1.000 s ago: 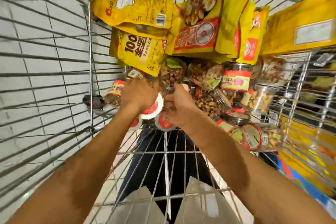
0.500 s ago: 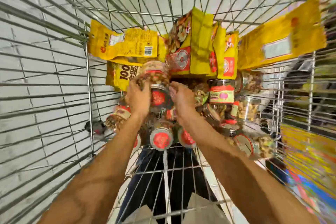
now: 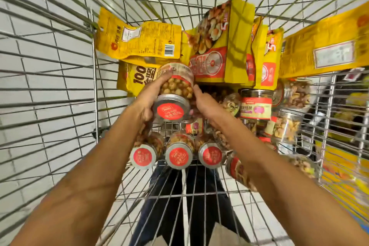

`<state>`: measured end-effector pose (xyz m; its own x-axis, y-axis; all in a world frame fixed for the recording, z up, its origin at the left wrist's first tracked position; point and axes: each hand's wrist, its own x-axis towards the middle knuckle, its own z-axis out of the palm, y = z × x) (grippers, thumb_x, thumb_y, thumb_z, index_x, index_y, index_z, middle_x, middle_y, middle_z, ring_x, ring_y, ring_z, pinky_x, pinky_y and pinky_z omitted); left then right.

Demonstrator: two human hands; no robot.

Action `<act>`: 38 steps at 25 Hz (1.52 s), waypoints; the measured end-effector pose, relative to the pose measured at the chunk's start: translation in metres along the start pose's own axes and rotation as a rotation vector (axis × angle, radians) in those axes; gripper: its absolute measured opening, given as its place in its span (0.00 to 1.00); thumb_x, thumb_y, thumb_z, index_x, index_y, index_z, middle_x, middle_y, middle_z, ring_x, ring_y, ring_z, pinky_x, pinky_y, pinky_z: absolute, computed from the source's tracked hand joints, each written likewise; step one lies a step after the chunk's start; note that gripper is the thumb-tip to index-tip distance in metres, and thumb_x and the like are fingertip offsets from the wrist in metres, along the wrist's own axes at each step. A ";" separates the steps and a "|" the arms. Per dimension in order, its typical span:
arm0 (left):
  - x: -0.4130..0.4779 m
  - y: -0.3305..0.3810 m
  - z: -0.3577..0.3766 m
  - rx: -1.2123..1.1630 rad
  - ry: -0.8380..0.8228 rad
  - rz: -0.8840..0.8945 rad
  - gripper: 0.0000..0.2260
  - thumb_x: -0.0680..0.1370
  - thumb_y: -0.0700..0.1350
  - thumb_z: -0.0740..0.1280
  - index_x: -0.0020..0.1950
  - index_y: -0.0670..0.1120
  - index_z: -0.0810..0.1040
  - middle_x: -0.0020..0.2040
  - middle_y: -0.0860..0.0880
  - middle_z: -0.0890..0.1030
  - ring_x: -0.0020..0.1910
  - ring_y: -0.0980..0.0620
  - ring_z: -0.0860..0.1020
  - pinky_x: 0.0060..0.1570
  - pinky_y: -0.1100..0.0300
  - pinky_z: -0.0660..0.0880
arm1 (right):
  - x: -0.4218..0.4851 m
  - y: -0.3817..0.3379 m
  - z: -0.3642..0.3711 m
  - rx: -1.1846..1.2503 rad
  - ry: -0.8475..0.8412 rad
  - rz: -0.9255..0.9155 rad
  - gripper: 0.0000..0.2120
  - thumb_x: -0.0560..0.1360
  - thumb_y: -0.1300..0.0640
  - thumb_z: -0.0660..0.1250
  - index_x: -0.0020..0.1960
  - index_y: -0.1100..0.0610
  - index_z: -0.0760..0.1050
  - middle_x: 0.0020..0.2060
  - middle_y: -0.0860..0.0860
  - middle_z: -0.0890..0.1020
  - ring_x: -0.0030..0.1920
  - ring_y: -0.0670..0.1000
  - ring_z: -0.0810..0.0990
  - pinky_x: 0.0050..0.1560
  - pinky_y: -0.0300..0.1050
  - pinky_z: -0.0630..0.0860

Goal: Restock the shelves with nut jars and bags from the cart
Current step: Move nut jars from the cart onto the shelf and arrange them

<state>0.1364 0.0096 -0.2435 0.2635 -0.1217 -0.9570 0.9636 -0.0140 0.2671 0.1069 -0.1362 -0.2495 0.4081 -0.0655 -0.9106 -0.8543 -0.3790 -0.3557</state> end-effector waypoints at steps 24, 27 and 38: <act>-0.056 -0.023 -0.034 0.084 -0.010 0.123 0.23 0.82 0.55 0.50 0.44 0.42 0.77 0.32 0.47 0.84 0.30 0.55 0.82 0.32 0.66 0.79 | -0.077 -0.007 -0.030 0.198 0.019 -0.521 0.39 0.60 0.42 0.73 0.66 0.57 0.68 0.50 0.42 0.82 0.51 0.37 0.80 0.56 0.36 0.75; -0.044 -0.052 -0.028 0.039 0.073 0.005 0.15 0.83 0.47 0.54 0.43 0.42 0.75 0.36 0.46 0.81 0.34 0.53 0.80 0.39 0.65 0.77 | -0.078 -0.009 -0.040 0.232 0.038 -0.529 0.34 0.60 0.38 0.68 0.61 0.56 0.71 0.44 0.39 0.83 0.47 0.37 0.81 0.47 0.31 0.75; 0.056 -0.140 0.024 0.398 0.063 -0.140 0.08 0.77 0.43 0.67 0.56 0.46 0.76 0.49 0.52 0.75 0.50 0.51 0.75 0.53 0.59 0.67 | -0.024 -0.003 -0.028 0.317 -0.008 -0.525 0.34 0.66 0.45 0.65 0.66 0.63 0.68 0.48 0.49 0.82 0.43 0.37 0.81 0.46 0.30 0.75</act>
<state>0.0148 -0.0187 -0.3320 0.1452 -0.0304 -0.9889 0.9009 -0.4092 0.1448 0.1084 -0.1594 -0.2211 0.7990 0.0625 -0.5981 -0.5946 -0.0659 -0.8013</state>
